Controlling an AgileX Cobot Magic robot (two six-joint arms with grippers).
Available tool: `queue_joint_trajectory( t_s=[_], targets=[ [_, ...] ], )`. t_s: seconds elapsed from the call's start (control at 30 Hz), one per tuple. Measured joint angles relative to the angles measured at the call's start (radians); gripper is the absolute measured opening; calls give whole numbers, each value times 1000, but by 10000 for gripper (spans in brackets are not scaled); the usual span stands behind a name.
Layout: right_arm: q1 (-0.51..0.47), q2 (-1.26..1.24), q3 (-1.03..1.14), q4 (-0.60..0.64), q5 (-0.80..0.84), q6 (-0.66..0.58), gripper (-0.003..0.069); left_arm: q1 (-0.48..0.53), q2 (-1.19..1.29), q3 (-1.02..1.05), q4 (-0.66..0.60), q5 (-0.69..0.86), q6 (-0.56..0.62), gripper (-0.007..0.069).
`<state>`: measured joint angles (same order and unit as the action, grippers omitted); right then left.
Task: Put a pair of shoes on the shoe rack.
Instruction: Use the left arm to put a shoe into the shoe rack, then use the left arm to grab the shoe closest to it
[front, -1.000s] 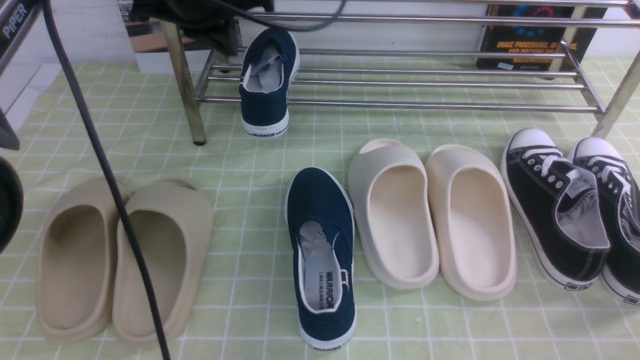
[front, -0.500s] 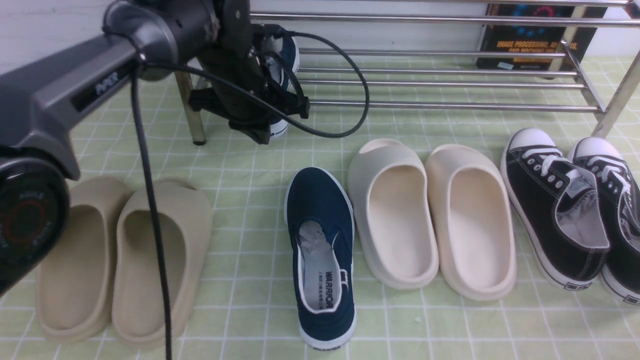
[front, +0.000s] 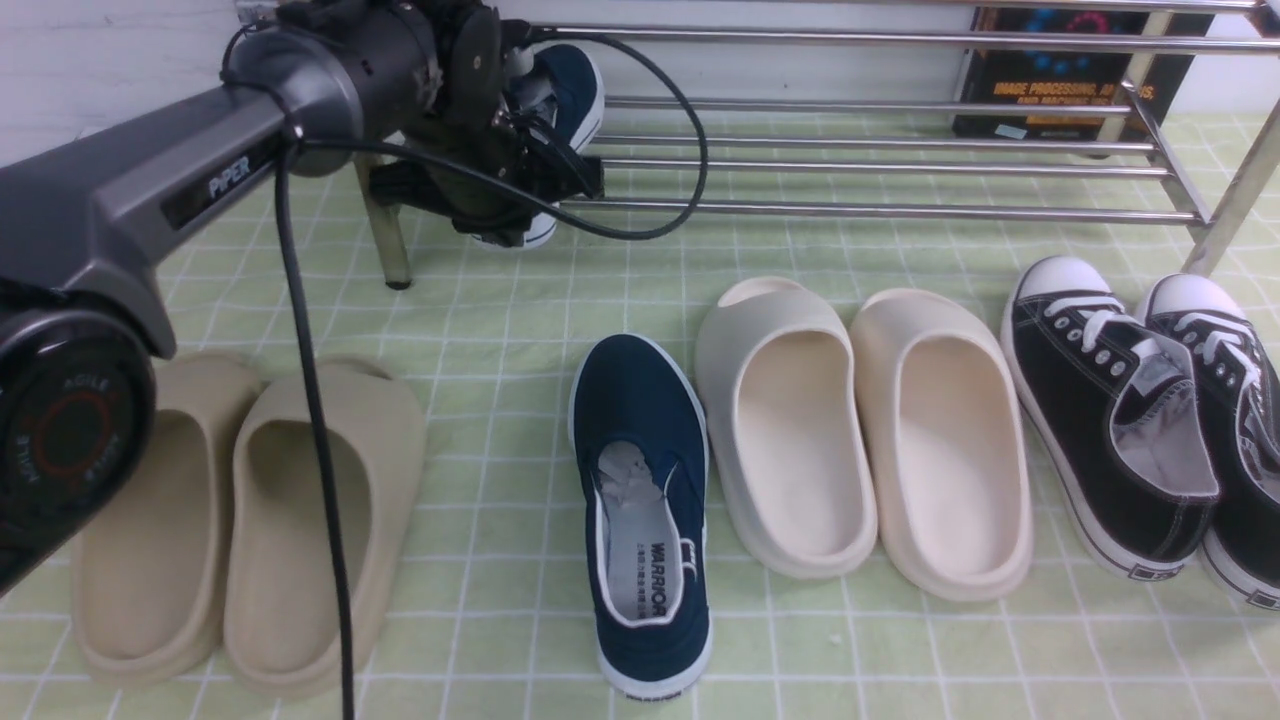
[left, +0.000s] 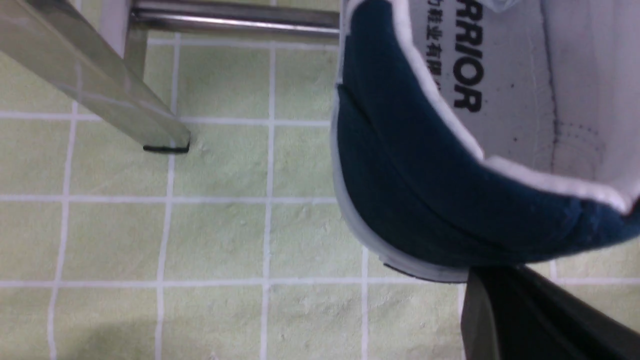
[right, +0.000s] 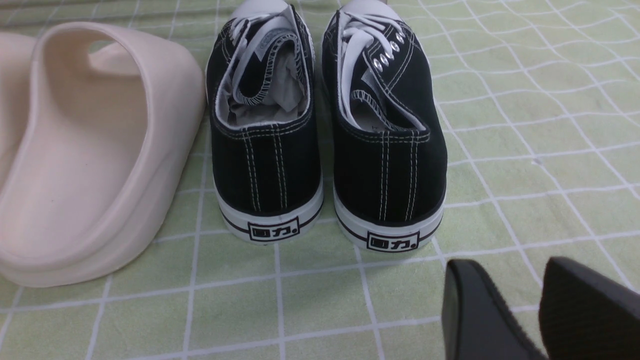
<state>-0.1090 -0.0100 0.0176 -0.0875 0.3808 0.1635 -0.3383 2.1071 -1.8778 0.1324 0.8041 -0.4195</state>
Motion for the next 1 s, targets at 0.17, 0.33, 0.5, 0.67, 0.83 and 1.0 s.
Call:
queue_joint_trajectory(
  t_s=[0.17, 0.33, 0.5, 0.67, 0.83, 1.0],
  targets=[
    [0, 0, 0, 0, 0, 0, 239, 2, 8, 0, -38, -60, -2, -13],
    [0, 0, 0, 0, 0, 0, 239, 2, 22, 0, -52, -99, -3, -13],
    [0, 0, 0, 0, 0, 0, 239, 2, 28, 0, -50, -105, -3, -1],
    [0, 0, 0, 0, 0, 0, 239, 2, -4, -3, -51, -47, -3, 85],
    [0, 0, 0, 0, 0, 0, 239, 3, -80, -54, -48, 78, -3, 230],
    [0, 0, 0, 0, 0, 0, 239, 3, -168, -118, -45, 216, 18, 322]
  ],
)
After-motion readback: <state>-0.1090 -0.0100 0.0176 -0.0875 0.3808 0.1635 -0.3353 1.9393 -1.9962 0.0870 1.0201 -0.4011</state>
